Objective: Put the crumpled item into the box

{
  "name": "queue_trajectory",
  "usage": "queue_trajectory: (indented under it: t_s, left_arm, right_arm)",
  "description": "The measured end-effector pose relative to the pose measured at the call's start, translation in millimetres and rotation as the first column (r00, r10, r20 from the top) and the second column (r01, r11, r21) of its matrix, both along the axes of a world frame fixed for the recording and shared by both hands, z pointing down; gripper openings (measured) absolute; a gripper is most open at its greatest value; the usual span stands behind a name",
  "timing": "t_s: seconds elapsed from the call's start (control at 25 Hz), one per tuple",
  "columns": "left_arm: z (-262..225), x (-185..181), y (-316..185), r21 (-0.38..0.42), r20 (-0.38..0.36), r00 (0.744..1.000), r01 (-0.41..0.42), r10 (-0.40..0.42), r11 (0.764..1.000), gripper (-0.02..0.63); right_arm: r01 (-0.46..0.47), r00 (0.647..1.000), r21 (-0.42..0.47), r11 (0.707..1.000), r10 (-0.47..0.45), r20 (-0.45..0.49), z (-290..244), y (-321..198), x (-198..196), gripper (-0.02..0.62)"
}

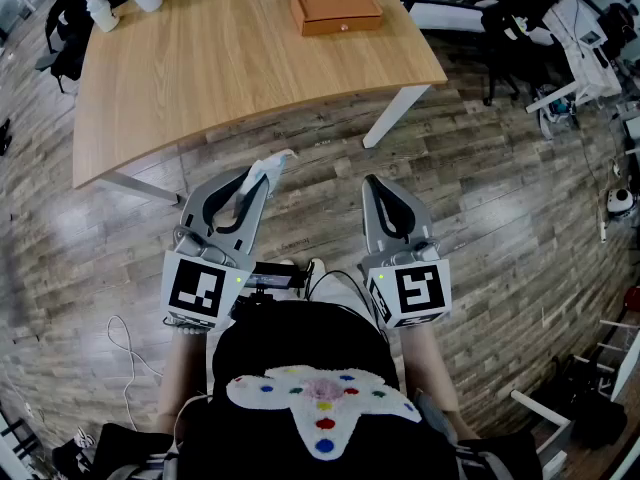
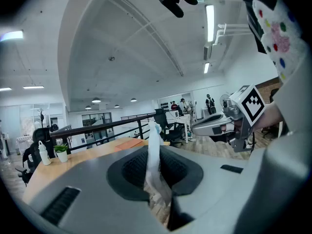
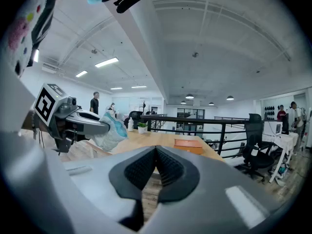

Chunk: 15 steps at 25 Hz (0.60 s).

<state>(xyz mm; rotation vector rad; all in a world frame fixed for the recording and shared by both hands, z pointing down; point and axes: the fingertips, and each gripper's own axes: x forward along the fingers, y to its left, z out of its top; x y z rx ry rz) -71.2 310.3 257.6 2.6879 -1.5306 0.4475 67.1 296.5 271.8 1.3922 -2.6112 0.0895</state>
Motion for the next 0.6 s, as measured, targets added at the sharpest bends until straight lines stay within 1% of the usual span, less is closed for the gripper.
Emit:
queue_trajectory:
  t_s: [0.4, 0.6]
  left_arm:
    - [4.6, -3.2, -2.1, 0.002, 0.017, 1.0, 0.011, -0.011, 1.0, 0.051]
    - [2.7, -5.2, -4.1, -0.013, 0.012, 0.999, 0.035, -0.035, 0.999, 0.051]
  right_arm:
    - [0.016, 1.0, -0.002, 1.0, -0.016, -0.004, 2.2, -1.7, -3.0, 0.009]
    - [0.037, 0.998, 0.04, 0.998, -0.035, -0.06, 0.1, -2.7, -5.1, 0.008]
